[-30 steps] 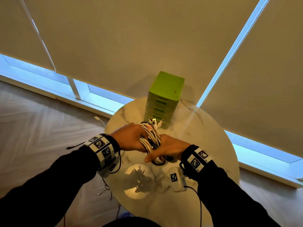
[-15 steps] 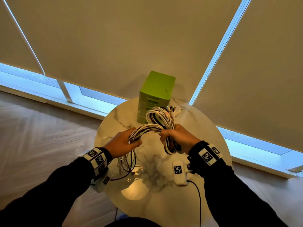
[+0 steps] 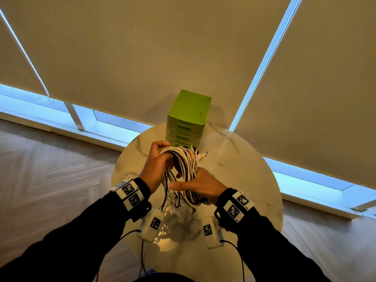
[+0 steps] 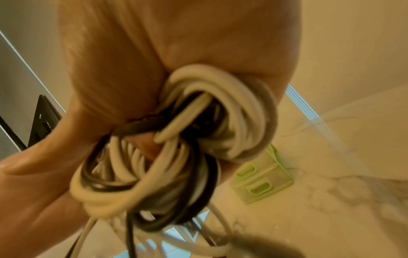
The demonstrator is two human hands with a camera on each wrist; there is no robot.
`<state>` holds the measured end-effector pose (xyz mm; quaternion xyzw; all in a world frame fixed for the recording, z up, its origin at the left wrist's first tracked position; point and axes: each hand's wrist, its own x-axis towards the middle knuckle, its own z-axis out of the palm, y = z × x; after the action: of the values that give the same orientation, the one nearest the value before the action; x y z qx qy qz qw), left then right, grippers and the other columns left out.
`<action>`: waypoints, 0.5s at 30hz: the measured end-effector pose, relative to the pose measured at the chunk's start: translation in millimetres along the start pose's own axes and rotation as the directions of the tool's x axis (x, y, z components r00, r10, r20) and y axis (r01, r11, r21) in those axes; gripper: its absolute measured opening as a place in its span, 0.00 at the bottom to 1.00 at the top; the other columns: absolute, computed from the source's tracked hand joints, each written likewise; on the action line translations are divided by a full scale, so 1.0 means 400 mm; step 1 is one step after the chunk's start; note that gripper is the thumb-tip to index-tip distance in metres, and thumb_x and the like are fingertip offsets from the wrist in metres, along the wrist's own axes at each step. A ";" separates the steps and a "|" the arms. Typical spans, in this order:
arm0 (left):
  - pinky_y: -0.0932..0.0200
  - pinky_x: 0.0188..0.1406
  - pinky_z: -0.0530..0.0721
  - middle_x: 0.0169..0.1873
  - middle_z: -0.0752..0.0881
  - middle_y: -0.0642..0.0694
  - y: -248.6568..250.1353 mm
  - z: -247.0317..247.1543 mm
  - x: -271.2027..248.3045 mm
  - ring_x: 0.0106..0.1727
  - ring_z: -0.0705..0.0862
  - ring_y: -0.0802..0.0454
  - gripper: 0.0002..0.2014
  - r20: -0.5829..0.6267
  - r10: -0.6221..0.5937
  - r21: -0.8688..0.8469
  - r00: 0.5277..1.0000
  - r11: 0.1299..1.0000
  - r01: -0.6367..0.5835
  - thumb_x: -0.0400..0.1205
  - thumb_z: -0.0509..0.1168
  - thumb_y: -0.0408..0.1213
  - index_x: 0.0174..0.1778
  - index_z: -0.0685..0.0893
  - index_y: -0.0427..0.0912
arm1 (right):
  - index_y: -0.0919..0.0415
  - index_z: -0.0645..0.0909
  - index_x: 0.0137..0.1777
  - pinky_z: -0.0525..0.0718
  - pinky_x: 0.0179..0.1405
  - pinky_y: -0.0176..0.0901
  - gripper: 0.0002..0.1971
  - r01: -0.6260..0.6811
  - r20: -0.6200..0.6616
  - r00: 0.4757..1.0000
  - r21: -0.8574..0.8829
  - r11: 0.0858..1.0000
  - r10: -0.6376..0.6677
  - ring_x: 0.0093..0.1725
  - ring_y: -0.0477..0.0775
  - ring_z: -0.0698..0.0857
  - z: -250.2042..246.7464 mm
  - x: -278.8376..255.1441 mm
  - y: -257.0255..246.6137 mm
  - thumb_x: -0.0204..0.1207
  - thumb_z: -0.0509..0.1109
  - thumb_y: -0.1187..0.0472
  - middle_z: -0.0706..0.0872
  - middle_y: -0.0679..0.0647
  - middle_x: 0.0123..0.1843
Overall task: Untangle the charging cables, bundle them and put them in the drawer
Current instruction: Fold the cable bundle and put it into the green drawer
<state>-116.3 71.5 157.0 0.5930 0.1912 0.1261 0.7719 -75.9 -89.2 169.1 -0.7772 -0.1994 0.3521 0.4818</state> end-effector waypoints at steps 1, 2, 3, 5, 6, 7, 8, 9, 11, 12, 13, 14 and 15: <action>0.58 0.36 0.80 0.41 0.83 0.44 -0.002 0.007 -0.001 0.39 0.82 0.51 0.13 -0.015 -0.008 -0.030 1.000 1.000 0.008 0.85 0.57 0.23 0.59 0.72 0.45 | 0.46 0.85 0.49 0.80 0.36 0.20 0.13 0.016 -0.005 1.000 0.010 1.000 -0.016 0.40 0.30 0.88 0.001 -0.001 0.006 0.68 0.85 0.55 0.91 0.39 0.40; 0.57 0.39 0.81 0.43 0.84 0.43 -0.003 0.014 -0.002 0.41 0.84 0.50 0.13 -0.026 -0.017 -0.060 1.000 0.998 0.016 0.85 0.57 0.23 0.60 0.72 0.45 | 0.46 0.86 0.48 0.79 0.37 0.20 0.13 0.027 -0.013 1.000 0.003 1.000 -0.027 0.39 0.29 0.87 0.003 0.001 0.008 0.68 0.86 0.56 0.91 0.37 0.37; 0.57 0.42 0.83 0.44 0.85 0.43 -0.004 0.022 -0.004 0.43 0.85 0.50 0.13 -0.032 -0.024 -0.101 0.999 0.995 0.021 0.85 0.58 0.24 0.60 0.71 0.44 | 0.47 0.87 0.48 0.81 0.41 0.23 0.14 0.037 -0.028 0.999 0.000 0.999 -0.037 0.41 0.31 0.88 0.009 0.003 0.008 0.66 0.87 0.56 0.92 0.37 0.39; 0.58 0.42 0.86 0.43 0.87 0.44 0.000 0.038 -0.010 0.42 0.87 0.52 0.13 -0.036 -0.048 -0.190 0.998 0.981 0.041 0.85 0.58 0.23 0.61 0.71 0.44 | 0.49 0.89 0.53 0.87 0.54 0.38 0.21 0.065 -0.066 0.996 -0.015 0.998 -0.066 0.49 0.39 0.90 0.014 0.017 0.018 0.61 0.89 0.51 0.93 0.43 0.47; 0.58 0.40 0.86 0.42 0.86 0.44 0.002 0.046 -0.013 0.40 0.87 0.53 0.13 -0.038 -0.064 -0.224 0.997 0.973 0.054 0.85 0.58 0.23 0.61 0.70 0.43 | 0.49 0.89 0.56 0.88 0.58 0.45 0.24 0.075 -0.089 0.993 -0.024 0.997 -0.077 0.52 0.43 0.91 0.012 0.021 0.022 0.59 0.90 0.49 0.93 0.45 0.50; 0.58 0.39 0.85 0.42 0.86 0.45 0.006 0.054 -0.015 0.39 0.87 0.54 0.13 -0.041 -0.077 -0.241 0.996 0.968 0.065 0.84 0.58 0.23 0.60 0.71 0.43 | 0.49 0.89 0.58 0.88 0.59 0.45 0.26 0.079 -0.110 0.991 -0.023 0.997 -0.082 0.53 0.43 0.91 0.011 0.022 0.021 0.58 0.90 0.49 0.93 0.45 0.52; 0.56 0.39 0.84 0.42 0.85 0.45 0.010 0.060 -0.017 0.38 0.86 0.54 0.12 -0.046 -0.086 -0.247 0.995 0.966 0.072 0.84 0.58 0.23 0.60 0.71 0.42 | 0.49 0.88 0.59 0.88 0.58 0.42 0.27 0.089 -0.120 0.989 -0.016 0.996 -0.090 0.53 0.42 0.90 0.008 0.021 0.019 0.59 0.90 0.51 0.93 0.45 0.53; 0.55 0.41 0.83 0.42 0.84 0.44 0.013 0.064 -0.016 0.39 0.85 0.53 0.12 -0.051 -0.095 -0.250 0.994 0.965 0.080 0.83 0.57 0.23 0.59 0.72 0.40 | 0.49 0.88 0.60 0.87 0.56 0.36 0.27 0.100 -0.125 0.987 -0.013 0.995 -0.101 0.53 0.40 0.90 0.007 0.022 0.021 0.60 0.90 0.54 0.93 0.44 0.53; 0.53 0.45 0.82 0.45 0.83 0.41 0.014 0.069 -0.013 0.45 0.83 0.48 0.12 -0.057 -0.120 -0.281 0.991 0.955 0.100 0.81 0.56 0.21 0.57 0.74 0.38 | 0.51 0.88 0.58 0.88 0.52 0.36 0.24 0.095 -0.157 0.983 -0.035 0.995 -0.099 0.50 0.41 0.91 0.005 0.027 0.026 0.61 0.89 0.58 0.93 0.46 0.51; 0.50 0.50 0.83 0.47 0.83 0.38 0.012 0.071 -0.012 0.49 0.82 0.45 0.13 -0.055 -0.134 -0.310 0.989 0.944 0.110 0.80 0.54 0.20 0.57 0.75 0.36 | 0.52 0.89 0.57 0.89 0.53 0.42 0.24 0.093 -0.172 0.980 -0.061 0.994 -0.102 0.49 0.43 0.91 0.006 0.029 0.026 0.60 0.88 0.57 0.93 0.47 0.50; 0.46 0.55 0.83 0.50 0.82 0.36 0.011 0.072 -0.012 0.52 0.82 0.41 0.15 -0.051 -0.146 -0.342 0.988 0.932 0.120 0.79 0.53 0.19 0.58 0.76 0.35 | 0.53 0.88 0.56 0.91 0.55 0.50 0.24 0.084 -0.176 0.979 -0.082 0.993 -0.098 0.48 0.45 0.91 0.007 0.034 0.031 0.59 0.87 0.56 0.93 0.49 0.49; 0.42 0.60 0.83 0.52 0.83 0.35 0.010 0.073 -0.012 0.55 0.82 0.38 0.17 -0.042 -0.152 -0.375 0.988 0.919 0.125 0.77 0.53 0.19 0.59 0.77 0.34 | 0.52 0.88 0.56 0.91 0.55 0.55 0.24 0.072 -0.179 0.980 -0.096 0.993 -0.088 0.48 0.46 0.91 0.008 0.037 0.029 0.58 0.86 0.55 0.93 0.49 0.48; 0.41 0.60 0.84 0.53 0.83 0.34 0.011 0.075 -0.016 0.56 0.83 0.37 0.18 -0.037 -0.158 -0.399 0.987 0.908 0.130 0.77 0.52 0.18 0.59 0.77 0.33 | 0.51 0.88 0.54 0.90 0.55 0.57 0.22 0.063 -0.181 0.980 -0.102 0.993 -0.080 0.47 0.46 0.91 0.006 0.039 0.030 0.58 0.86 0.54 0.93 0.49 0.46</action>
<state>-108.4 43.9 168.7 0.4045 0.2314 0.1250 0.8759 -67.7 -83.0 152.1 -0.8210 -0.1984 0.2511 0.4728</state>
